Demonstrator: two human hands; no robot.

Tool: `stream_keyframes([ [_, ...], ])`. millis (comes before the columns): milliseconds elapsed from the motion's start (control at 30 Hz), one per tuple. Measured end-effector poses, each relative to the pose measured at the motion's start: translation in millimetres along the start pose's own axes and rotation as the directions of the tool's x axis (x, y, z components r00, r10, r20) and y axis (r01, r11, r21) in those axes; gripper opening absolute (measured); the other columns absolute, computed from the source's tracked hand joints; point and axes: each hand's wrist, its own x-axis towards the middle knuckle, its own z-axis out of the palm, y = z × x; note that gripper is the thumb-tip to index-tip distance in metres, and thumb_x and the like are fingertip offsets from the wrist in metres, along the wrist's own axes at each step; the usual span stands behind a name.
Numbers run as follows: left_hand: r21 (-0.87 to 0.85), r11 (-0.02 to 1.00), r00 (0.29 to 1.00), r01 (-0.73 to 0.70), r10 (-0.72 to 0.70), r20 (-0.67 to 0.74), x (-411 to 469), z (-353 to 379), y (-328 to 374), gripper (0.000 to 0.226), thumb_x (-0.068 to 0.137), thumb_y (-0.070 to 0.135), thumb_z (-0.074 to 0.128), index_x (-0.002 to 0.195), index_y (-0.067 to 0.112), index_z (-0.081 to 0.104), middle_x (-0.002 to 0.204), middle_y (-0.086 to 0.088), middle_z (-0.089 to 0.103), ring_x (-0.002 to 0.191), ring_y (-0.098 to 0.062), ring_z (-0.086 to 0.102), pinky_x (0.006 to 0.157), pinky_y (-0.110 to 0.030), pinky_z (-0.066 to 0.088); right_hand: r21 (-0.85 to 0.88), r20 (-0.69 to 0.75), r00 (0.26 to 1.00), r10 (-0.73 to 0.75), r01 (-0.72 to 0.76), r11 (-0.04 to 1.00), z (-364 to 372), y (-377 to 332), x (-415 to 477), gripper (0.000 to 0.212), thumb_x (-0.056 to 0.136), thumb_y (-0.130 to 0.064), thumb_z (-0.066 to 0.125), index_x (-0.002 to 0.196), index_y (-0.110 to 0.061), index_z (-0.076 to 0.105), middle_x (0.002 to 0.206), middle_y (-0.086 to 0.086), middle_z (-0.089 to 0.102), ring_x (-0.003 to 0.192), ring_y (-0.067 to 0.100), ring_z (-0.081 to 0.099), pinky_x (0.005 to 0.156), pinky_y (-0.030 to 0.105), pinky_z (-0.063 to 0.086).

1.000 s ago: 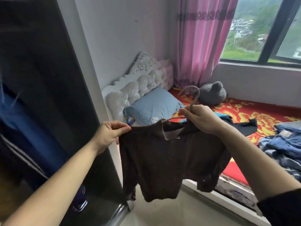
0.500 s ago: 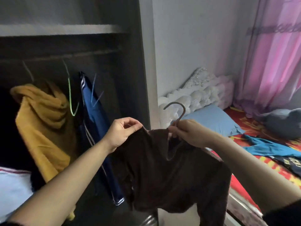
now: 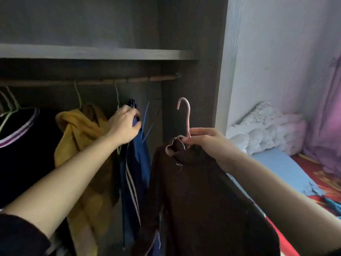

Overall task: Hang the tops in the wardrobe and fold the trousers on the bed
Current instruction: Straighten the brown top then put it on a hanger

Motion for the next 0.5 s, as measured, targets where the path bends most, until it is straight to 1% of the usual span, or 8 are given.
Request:
stream_keyframes([
  [67, 0.098, 0.995, 1.000, -0.012, 0.013, -0.006, 23, 0, -7, 0.045, 0.090, 0.030, 0.060, 0.131, 0.013, 0.052, 0.134, -0.012, 0.049, 0.123, -0.032, 0.047, 0.098, -0.045, 0.045, 0.006, -0.063, 0.997, -0.043, 0.044, 0.999, 14, -2, 32, 0.022, 0.090, -0.016, 0.068, 0.110, -0.009, 0.072, 0.098, 0.010, 0.076, 0.093, 0.026, 0.073, 0.091, 0.038, 0.058],
  [133, 0.188, 0.982, 0.999, -0.027, 0.031, -0.018, 47, 4, -15, 0.059, 0.090, 0.032, 0.060, 0.142, 0.013, 0.041, 0.145, -0.014, 0.039, 0.132, -0.033, 0.039, 0.102, -0.047, 0.042, 0.051, -0.108, 0.990, -0.087, 0.093, 0.994, 22, -2, 66, 0.023, 0.091, -0.011, 0.064, 0.111, 0.000, 0.070, 0.100, 0.015, 0.074, 0.091, 0.027, 0.072, 0.094, 0.041, 0.055],
  [200, 0.222, 0.975, 0.999, -0.006, 0.013, -0.031, 70, 6, -20, 0.068, 0.091, 0.035, 0.059, 0.149, 0.015, 0.031, 0.153, -0.014, 0.030, 0.140, -0.032, 0.030, 0.109, -0.048, 0.035, 0.093, -0.135, 0.984, -0.116, 0.130, 0.987, 26, -3, 101, 0.018, 0.091, -0.006, 0.061, 0.100, 0.004, 0.072, 0.089, 0.015, 0.071, 0.081, 0.024, 0.067, 0.085, 0.040, 0.055],
  [233, 0.220, 0.975, 0.999, 0.015, -0.008, -0.031, 81, 7, -22, 0.070, 0.091, 0.036, 0.059, 0.150, 0.016, 0.027, 0.155, -0.013, 0.028, 0.141, -0.032, 0.028, 0.112, -0.049, 0.032, 0.093, -0.146, 0.981, -0.130, 0.144, 0.985, 28, -4, 118, 0.016, 0.090, -0.005, 0.060, 0.095, 0.003, 0.073, 0.083, 0.013, 0.069, 0.077, 0.021, 0.065, 0.075, 0.031, 0.056],
  [300, 0.220, 0.975, 0.999, 0.042, -0.039, -0.020, 99, 12, -27, 0.071, 0.091, 0.038, 0.058, 0.151, 0.016, 0.025, 0.153, -0.014, 0.030, 0.140, -0.033, 0.029, 0.112, -0.050, 0.030, 0.073, -0.167, 0.975, -0.144, 0.158, 0.985, 31, -11, 151, 0.016, 0.091, -0.004, 0.059, 0.093, -0.003, 0.074, 0.076, 0.008, 0.068, 0.072, 0.016, 0.064, 0.063, 0.019, 0.051],
  [367, 0.256, 0.965, 0.998, 0.055, -0.056, -0.002, 114, 20, -35, 0.076, 0.089, 0.040, 0.059, 0.151, 0.016, 0.023, 0.155, -0.015, 0.028, 0.142, -0.034, 0.027, 0.113, -0.054, 0.028, 0.075, -0.189, 0.968, -0.167, 0.184, 0.980, 35, -22, 183, 0.016, 0.092, -0.002, 0.059, 0.094, -0.007, 0.074, 0.072, 0.004, 0.069, 0.069, 0.015, 0.064, 0.062, 0.019, 0.051],
  [433, 0.329, 0.942, 0.998, 0.063, -0.070, 0.009, 128, 29, -45, 0.087, 0.086, 0.044, 0.061, 0.155, 0.018, 0.013, 0.162, -0.012, 0.011, 0.149, -0.033, 0.009, 0.116, -0.059, 0.017, 0.047, -0.220, 0.954, -0.204, 0.220, 0.974, 39, -35, 214, 0.017, 0.093, -0.001, 0.058, 0.096, -0.010, 0.072, 0.069, -0.003, 0.070, 0.063, 0.010, 0.064, 0.061, 0.019, 0.052],
  [500, 0.362, 0.928, 0.995, 0.084, -0.098, 0.020, 139, 37, -56, 0.095, 0.085, 0.047, 0.061, 0.156, 0.021, 0.004, 0.164, -0.008, -0.003, 0.150, -0.029, -0.006, 0.115, -0.064, 0.005, -0.018, -0.249, 0.939, -0.238, 0.242, 0.970, 41, -46, 245, 0.020, 0.092, -0.003, 0.058, 0.106, -0.009, 0.071, 0.072, -0.003, 0.070, 0.060, 0.006, 0.064, 0.063, 0.023, 0.053],
])
